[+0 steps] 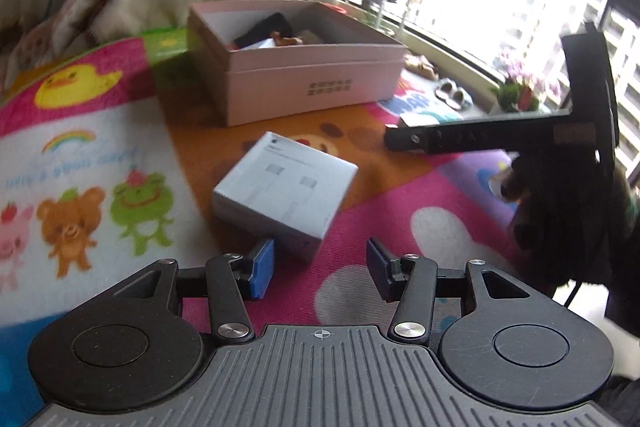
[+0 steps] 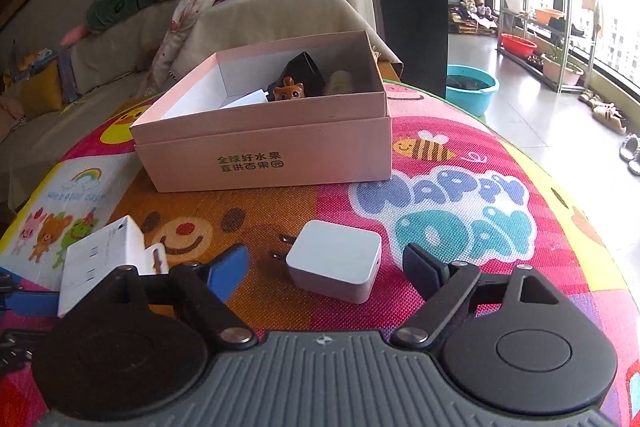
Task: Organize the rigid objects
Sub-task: 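Grasp the white Apple USB-C cable box with the left tool while the right tool holds the charger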
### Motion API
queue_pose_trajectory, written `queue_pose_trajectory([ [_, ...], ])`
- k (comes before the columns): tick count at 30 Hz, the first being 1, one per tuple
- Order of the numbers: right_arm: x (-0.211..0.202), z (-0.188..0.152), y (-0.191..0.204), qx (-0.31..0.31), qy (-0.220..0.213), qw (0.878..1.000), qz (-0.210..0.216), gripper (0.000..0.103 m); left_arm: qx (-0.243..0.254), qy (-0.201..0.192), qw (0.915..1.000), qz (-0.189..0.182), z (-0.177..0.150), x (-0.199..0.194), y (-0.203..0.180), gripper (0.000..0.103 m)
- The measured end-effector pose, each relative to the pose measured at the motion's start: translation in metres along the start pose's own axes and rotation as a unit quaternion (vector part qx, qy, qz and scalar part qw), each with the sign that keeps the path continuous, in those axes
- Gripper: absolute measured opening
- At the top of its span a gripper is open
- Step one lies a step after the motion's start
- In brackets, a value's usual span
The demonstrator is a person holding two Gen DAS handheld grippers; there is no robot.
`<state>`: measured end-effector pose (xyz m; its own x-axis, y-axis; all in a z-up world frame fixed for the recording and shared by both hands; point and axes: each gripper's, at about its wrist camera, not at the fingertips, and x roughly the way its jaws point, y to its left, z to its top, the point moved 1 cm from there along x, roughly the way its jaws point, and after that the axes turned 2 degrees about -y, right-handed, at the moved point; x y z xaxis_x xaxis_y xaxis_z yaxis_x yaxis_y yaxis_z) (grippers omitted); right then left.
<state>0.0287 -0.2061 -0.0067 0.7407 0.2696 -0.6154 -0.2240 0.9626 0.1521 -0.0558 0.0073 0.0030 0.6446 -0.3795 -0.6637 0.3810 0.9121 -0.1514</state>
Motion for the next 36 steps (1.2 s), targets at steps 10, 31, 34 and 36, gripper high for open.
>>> queue_pose_trajectory([
  [10, 0.0, 0.0, 0.0, 0.001, 0.0, 1.0, 0.001, 0.086, 0.094, 0.006, 0.9955, -0.005, -0.007, 0.004, -0.034, 0.083],
  [31, 0.0, 0.001, 0.0, 0.002, 0.001, 1.0, 0.002, 0.087, 0.021, -0.005, 0.9998, 0.003, 0.031, 0.039, 0.008, 0.081],
  [34, 0.0, 0.001, 0.0, 0.002, 0.001, 1.0, 0.002, 0.088, 0.026, -0.012, 0.9995, 0.014, 0.031, 0.043, 0.005, 0.081],
  [36, 0.0, 0.001, 0.0, 0.002, 0.001, 1.0, 0.003, 0.088, 0.024, -0.017, 0.9994, 0.018, 0.031, 0.044, 0.005, 0.081],
])
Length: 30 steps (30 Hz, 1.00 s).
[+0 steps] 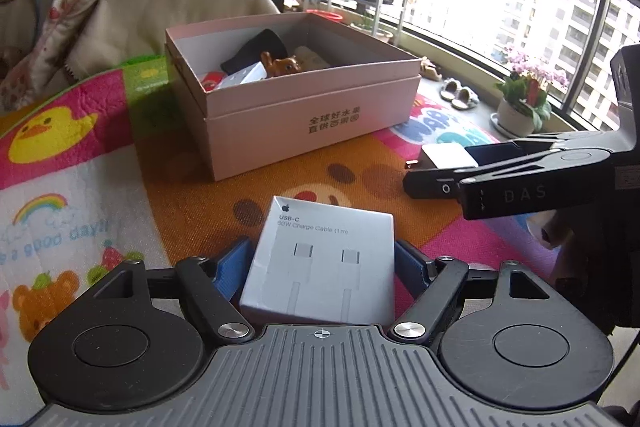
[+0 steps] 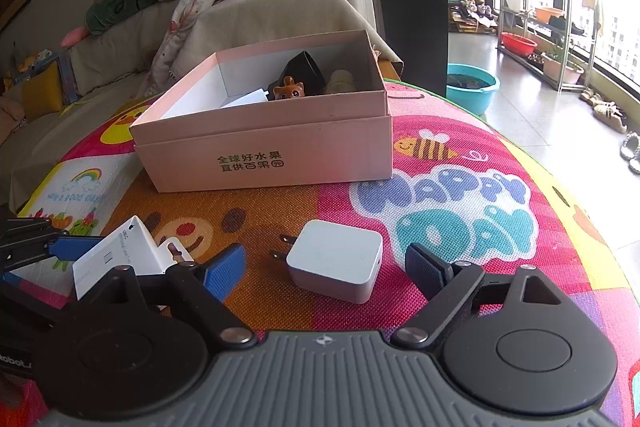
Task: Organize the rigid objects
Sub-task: 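Grasp the white Apple USB-C cable box with the left tool while the right tool holds the charger, then carry the cable box with left tool toward the pink box while right tool carries the charger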
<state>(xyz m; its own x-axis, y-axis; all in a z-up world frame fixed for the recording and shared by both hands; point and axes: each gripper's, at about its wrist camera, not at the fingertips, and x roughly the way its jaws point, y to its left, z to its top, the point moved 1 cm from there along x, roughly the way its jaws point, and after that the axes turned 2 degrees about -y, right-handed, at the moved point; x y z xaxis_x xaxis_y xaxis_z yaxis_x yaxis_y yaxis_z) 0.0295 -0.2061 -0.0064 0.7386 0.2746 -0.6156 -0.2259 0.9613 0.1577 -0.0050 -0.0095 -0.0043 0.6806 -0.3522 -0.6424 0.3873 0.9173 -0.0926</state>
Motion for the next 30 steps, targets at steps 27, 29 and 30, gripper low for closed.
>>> queue_pose_trajectory([
  [27, 0.007, -0.002, 0.012, -0.052, 0.03, 0.998, -0.009, 0.102, -0.026, -0.032, 0.9943, 0.099, -0.02, -0.018, 0.019, 0.075],
  [29, 0.007, -0.001, 0.011, -0.045, 0.028, 0.998, -0.029, 0.101, -0.026, -0.034, 0.9942, 0.099, -0.02, -0.018, 0.019, 0.075],
  [30, 0.009, 0.0, 0.011, -0.044, 0.03, 0.998, -0.035, 0.1, -0.028, -0.035, 0.9942, 0.098, -0.02, -0.018, 0.019, 0.075],
])
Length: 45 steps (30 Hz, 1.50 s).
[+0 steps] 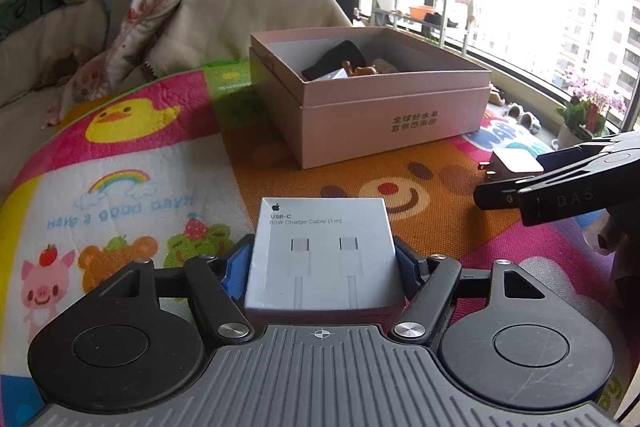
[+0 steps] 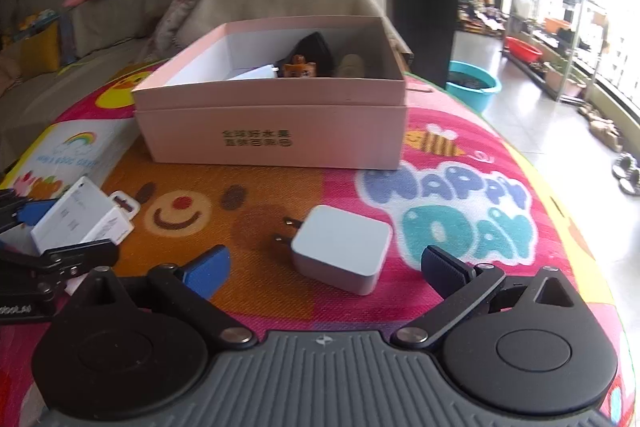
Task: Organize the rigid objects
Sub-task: 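Carry the cable box with left tool toward the pink box while right tool carries the charger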
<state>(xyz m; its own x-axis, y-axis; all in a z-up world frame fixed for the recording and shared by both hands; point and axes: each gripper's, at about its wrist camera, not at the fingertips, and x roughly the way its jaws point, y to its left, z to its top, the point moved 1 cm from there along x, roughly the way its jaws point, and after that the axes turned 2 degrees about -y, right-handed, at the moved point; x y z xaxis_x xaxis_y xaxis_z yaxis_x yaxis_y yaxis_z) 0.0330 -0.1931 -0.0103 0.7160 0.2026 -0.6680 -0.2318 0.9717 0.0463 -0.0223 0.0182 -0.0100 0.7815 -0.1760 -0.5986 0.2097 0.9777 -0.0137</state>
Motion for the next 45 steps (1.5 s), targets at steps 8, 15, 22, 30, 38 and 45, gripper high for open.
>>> queue_pose_trajectory([
  [8, -0.006, 0.003, 0.022, -0.046, -0.008, 0.999, 0.026, 0.062, -0.008, -0.003, 0.9999, -0.006, -0.001, -0.001, 0.003, 0.075],
  [15, -0.031, -0.013, 0.021, -0.112, -0.008, 0.993, 0.041, 0.067, -0.008, -0.003, 0.9999, -0.007, -0.001, -0.001, 0.003, 0.075],
  [22, -0.038, -0.02, -0.009, -0.075, -0.003, 0.997, 0.02, 0.083, -0.008, -0.003, 0.9999, -0.007, -0.001, -0.001, 0.003, 0.075],
  [30, -0.029, -0.017, -0.002, -0.079, -0.01, 0.996, 0.036, 0.083, -0.004, -0.002, 1.0, -0.004, -0.001, -0.001, 0.002, 0.075],
  [38, -0.04, -0.017, 0.016, -0.102, -0.009, 0.993, 0.055, 0.062, 0.001, -0.001, 1.0, 0.002, 0.0, -0.001, -0.001, 0.075],
  [45, -0.061, -0.024, 0.025, -0.135, -0.022, 0.99, 0.043, 0.062, 0.017, -0.011, 0.9996, 0.017, -0.002, -0.006, -0.007, 0.075],
])
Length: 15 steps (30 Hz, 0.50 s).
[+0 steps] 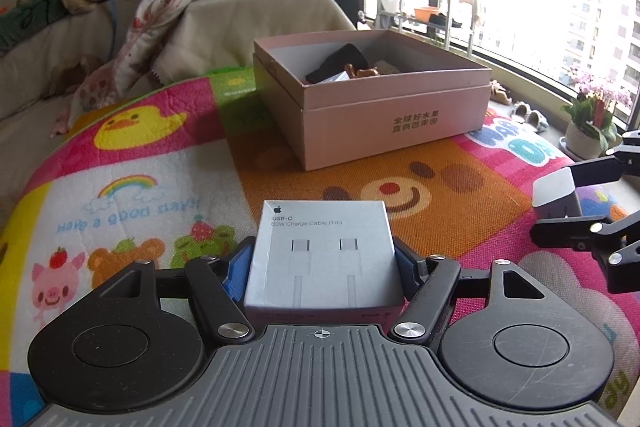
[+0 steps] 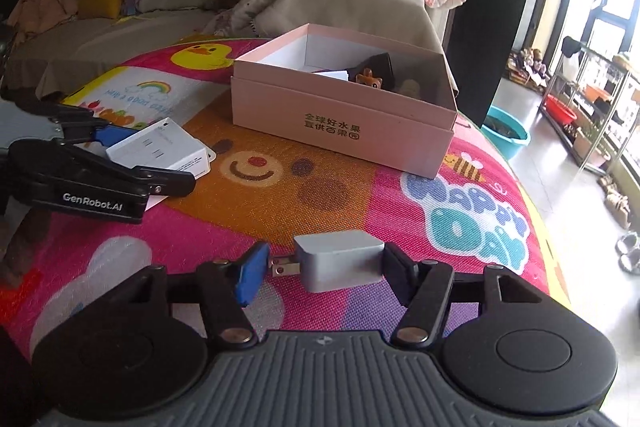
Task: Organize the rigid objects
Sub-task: 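Carry the cable box with left tool toward the pink box while right tool carries the charger, then drop the cable box into the pink box with left tool while right tool drops the charger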
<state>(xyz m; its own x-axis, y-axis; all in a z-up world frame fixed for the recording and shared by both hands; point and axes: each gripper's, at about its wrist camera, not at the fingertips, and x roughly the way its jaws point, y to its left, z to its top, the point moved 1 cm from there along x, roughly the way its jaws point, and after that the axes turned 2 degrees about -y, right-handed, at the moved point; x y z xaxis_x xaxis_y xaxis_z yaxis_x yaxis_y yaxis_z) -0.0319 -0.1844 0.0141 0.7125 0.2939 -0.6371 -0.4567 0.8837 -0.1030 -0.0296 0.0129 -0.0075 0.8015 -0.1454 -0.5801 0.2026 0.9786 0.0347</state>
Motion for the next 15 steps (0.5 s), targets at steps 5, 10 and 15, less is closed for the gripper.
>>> queue_pose_trajectory([
  [5, -0.01, 0.004, -0.009, 0.008, -0.017, 1.0, 0.011, 0.062, -0.003, -0.037, 0.9982, -0.048, 0.02, -0.013, 0.005, 0.074],
  [10, -0.021, 0.056, -0.038, 0.032, -0.088, 0.996, 0.001, 0.062, 0.012, -0.124, 0.9901, -0.064, 0.132, -0.009, 0.017, 0.074],
  [15, 0.016, 0.122, -0.063, 0.054, -0.126, 0.99, -0.022, 0.062, -0.006, -0.093, 0.9935, -0.065, 0.209, 0.076, 0.026, 0.075],
])
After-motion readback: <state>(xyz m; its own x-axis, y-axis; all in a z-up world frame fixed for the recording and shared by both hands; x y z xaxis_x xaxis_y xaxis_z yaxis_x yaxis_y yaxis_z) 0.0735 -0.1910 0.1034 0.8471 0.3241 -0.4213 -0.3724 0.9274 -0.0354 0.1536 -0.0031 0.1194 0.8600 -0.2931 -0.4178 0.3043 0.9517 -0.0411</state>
